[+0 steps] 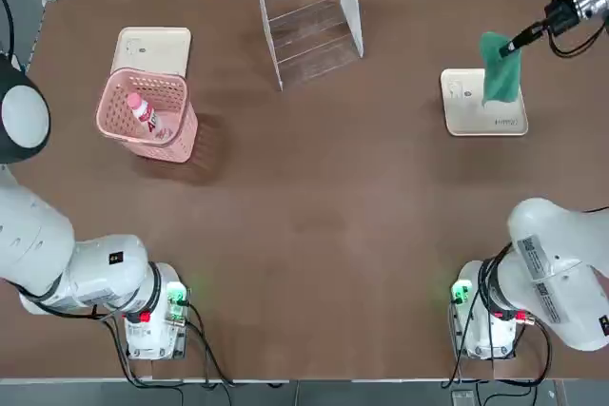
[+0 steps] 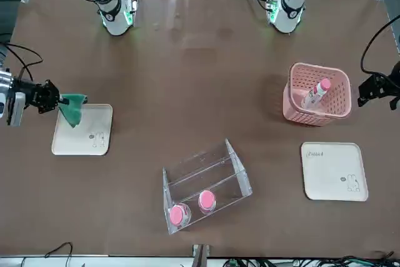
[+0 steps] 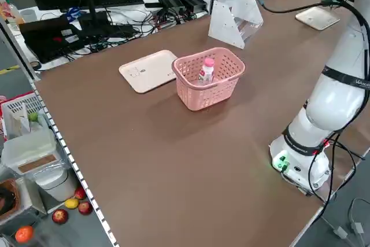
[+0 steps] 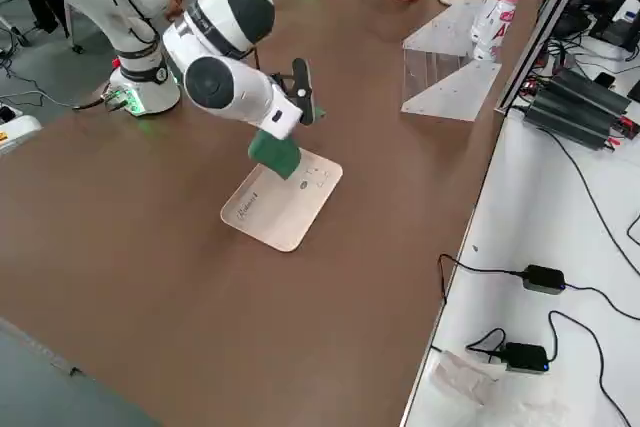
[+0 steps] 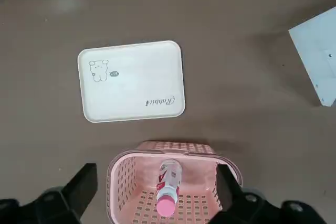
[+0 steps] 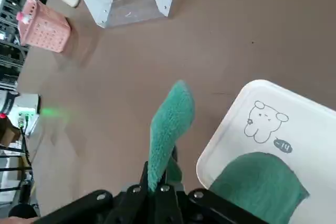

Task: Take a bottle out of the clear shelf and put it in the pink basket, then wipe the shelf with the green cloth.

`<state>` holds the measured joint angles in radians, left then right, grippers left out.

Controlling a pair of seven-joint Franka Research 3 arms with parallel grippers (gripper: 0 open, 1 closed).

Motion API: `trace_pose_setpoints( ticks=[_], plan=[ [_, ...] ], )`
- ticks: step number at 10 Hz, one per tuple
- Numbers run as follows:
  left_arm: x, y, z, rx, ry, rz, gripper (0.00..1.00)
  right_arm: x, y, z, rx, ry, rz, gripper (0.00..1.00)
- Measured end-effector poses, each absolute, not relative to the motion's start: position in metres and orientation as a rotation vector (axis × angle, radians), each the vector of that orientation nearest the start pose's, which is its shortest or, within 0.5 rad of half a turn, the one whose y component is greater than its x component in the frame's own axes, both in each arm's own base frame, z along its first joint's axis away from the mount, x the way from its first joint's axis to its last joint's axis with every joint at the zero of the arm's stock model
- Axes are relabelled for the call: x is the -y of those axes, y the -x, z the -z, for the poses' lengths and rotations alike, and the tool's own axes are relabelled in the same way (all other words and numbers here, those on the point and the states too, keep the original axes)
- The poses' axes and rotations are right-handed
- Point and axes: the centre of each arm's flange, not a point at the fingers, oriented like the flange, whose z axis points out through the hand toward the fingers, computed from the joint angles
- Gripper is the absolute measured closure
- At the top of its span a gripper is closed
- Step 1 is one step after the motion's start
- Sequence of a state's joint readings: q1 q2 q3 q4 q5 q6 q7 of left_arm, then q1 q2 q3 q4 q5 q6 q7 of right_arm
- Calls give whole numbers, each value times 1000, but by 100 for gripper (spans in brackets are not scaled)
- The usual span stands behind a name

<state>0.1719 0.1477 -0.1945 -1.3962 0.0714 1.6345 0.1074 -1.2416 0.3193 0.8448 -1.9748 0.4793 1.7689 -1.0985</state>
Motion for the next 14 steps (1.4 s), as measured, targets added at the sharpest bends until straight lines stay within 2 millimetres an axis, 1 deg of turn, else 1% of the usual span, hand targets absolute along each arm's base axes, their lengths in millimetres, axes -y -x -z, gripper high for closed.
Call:
trace_pose_setpoints(
  ticks=[1, 3, 4, 5, 7, 8, 9, 10, 12, 14],
  plan=[
    [-3, -606, -629, -198, 3085, 141, 0, 196, -513, -337, 584, 2225, 191, 97],
    [-3, -606, -629, -199, 3085, 142, 0, 197, -508, -316, 555, 2184, 200, 97],
    [-3, -606, -629, -199, 3085, 141, 0, 205, -504, -306, 539, 2174, 208, 97],
    [-3, -606, -629, -199, 3085, 141, 0, 219, -498, -291, 527, 2161, 229, 97],
    [-2, -606, -629, -200, 3085, 142, 0, 250, -483, -253, 527, 2136, 276, 97],
    [-2, -606, -629, -200, 3085, 141, 0, 264, -477, -238, 536, 2131, 296, 97],
    [-2, -606, -629, -200, 3085, 142, 0, 275, -474, -228, 555, 2130, 313, 97],
    [-2, -606, -629, -200, 3085, 142, 0, 284, -472, -223, 576, 2136, 323, 97],
    [-2, -606, -629, -200, 3085, 142, 0, 300, -472, -219, 633, 2166, 315, 97],
    [-2, -606, -629, -200, 3085, 142, 0, 323, -469, -216, 690, 2204, 310, 96]
  ],
)
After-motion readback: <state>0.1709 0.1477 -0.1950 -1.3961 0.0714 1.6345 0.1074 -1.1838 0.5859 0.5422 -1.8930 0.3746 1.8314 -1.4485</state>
